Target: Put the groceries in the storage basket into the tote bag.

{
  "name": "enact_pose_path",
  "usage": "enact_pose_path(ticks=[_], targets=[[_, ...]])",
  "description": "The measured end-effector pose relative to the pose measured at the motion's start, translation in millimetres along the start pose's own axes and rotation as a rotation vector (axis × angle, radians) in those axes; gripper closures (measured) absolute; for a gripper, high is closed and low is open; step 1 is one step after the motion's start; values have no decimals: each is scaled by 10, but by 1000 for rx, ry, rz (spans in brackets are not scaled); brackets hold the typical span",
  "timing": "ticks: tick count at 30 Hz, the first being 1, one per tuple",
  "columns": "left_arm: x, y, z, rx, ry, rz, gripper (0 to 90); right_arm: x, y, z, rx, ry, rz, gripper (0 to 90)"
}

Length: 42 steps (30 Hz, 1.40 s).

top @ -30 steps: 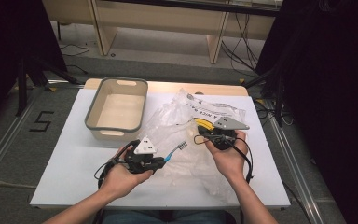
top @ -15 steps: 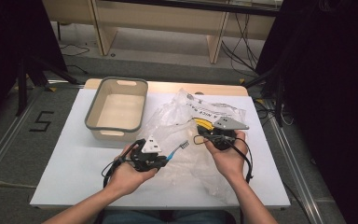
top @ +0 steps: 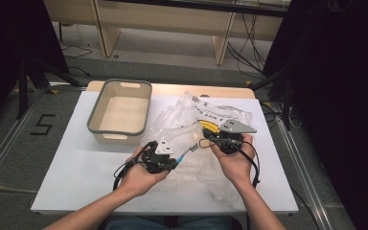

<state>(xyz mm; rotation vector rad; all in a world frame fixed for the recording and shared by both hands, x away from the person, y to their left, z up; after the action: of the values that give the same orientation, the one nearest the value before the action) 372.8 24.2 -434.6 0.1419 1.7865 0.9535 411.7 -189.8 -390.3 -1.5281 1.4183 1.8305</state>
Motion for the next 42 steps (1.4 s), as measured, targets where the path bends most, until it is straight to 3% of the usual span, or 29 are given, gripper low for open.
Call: enact_pose_path(ticks=[17,42], targets=[[-124,-156,4,-33,-12,5,823,0,2,10,-3,2,1,900],[-216,-415,131,-70,38,37,823,7,-9,33,-8,5,4,900]])
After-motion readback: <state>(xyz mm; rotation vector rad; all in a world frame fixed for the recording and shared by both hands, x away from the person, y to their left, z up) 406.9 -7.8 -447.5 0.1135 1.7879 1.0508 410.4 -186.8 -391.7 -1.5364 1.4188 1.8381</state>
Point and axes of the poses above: each handheld gripper's, and its own axes: y roughly backward along the jaws, x roughly out of its underside, z roughly to its left, the point moved 2 cm from there along -y, roughly forward along the jaws, and after that the axes turned 7 degrees about x, right-handed, at the moved point
